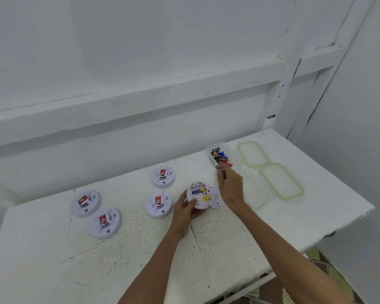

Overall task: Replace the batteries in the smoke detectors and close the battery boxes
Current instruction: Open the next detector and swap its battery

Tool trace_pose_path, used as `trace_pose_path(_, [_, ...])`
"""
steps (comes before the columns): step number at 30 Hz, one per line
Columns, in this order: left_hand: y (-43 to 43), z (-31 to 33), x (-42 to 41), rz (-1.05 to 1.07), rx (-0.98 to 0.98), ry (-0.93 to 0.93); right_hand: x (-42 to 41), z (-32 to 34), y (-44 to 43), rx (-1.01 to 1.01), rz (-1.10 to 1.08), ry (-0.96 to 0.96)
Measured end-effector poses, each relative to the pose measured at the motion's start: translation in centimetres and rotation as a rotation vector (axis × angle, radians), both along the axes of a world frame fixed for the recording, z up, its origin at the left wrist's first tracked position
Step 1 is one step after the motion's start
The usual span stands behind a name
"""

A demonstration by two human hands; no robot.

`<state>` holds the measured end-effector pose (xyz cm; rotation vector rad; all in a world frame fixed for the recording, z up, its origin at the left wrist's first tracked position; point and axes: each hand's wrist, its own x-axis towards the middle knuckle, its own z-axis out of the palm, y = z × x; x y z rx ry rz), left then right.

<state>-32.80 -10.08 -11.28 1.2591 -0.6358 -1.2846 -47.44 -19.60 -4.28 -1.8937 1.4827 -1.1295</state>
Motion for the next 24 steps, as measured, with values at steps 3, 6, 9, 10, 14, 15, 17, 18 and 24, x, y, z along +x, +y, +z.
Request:
trace_pose_path(3, [-0.1, -0.2, 0.0, 0.015, 0.015, 0.022, -3.0, -0.4, -2.0, 0.084, -0.145, 0.015])
trace_pose_path(6, [-0.1, -0.3, 0.0, 0.015, 0.012, 0.032, -5.7, -1.0, -3.3, 0.207, -0.220, 0.091])
trace_pose_path(9, [-0.1, 0.0, 0.0, -0.006, 0.001, 0.021, -7.3, -1.9, -3.7, 0.303, -0.243, 0.134])
trace_pose_path(10, [0.0, 0.0, 0.0, -0.011, -0.002, 0.018, -7.7, -2.4, -3.7, 0.339, -0.240, 0.134])
trace_pose_path(14, [0.0, 0.1, 0.1, -0.023, -0.007, 0.019, -8.5, -3.3, -3.5, 0.465, -0.248, 0.125])
trace_pose_path(15, [0.1, 0.1, 0.1, -0.025, -0.007, 0.019, -8.5, -3.4, -3.4, 0.483, -0.254, 0.130])
trace_pose_path(17, [0.0, 0.1, 0.1, -0.024, -0.005, 0.026, -8.3, -3.3, -3.3, 0.511, -0.267, 0.133])
trace_pose_path(18, [0.0, 0.1, 0.1, -0.022, -0.003, 0.030, -8.2, -3.2, -3.3, 0.516, -0.270, 0.132])
trace_pose_path(24, [0.0, -0.1, 0.1, -0.025, -0.002, 0.047, -8.0, -3.6, -4.0, 0.552, -0.252, 0.189])
